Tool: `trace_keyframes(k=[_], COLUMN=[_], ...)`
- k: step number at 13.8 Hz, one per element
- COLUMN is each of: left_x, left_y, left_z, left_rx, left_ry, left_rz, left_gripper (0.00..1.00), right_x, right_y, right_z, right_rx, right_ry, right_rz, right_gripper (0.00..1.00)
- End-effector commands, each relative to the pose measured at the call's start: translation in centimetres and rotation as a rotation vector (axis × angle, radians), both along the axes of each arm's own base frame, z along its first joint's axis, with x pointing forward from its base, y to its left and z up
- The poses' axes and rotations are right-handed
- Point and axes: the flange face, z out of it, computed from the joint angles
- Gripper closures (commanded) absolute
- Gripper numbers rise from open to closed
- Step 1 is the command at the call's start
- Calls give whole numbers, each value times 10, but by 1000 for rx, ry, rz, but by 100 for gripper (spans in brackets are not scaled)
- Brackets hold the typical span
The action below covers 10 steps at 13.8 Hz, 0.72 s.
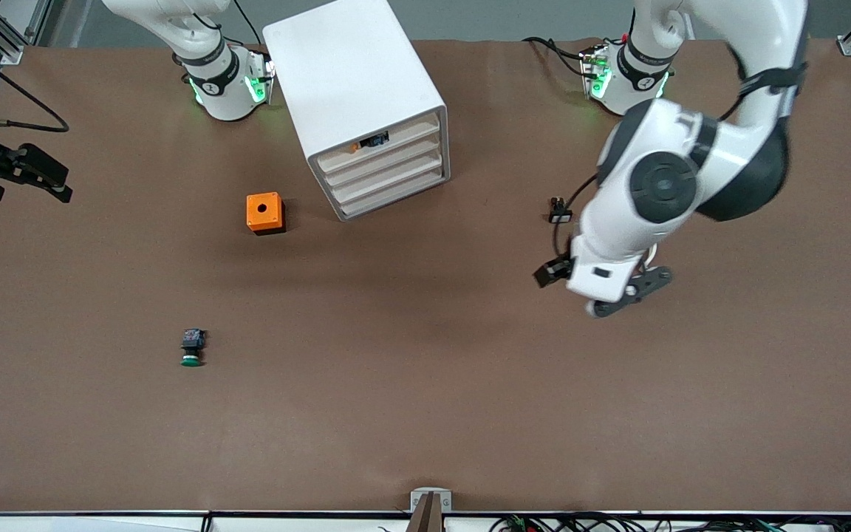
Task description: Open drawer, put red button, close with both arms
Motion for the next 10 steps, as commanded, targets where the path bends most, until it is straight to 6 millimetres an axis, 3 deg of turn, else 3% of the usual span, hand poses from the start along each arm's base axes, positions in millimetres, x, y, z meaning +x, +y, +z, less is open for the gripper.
trace_keyframes(k=[1,7,10], left_x=[-12,-35,-52], left_y=[44,155,196], left_z=[42,129,162], left_rx=[12,-6,-13], left_ry=[13,-23,-50], left_rz=[-75,-166,-230], left_gripper=[0,0,0], right_x=[2,2,2], right_y=[-3,-7,-7], right_z=[6,11,11], right_rx=[11,11,11], right_ry=[-1,-11,-11], right_rz=[-2,-10,-11], right_gripper=[0,0,0])
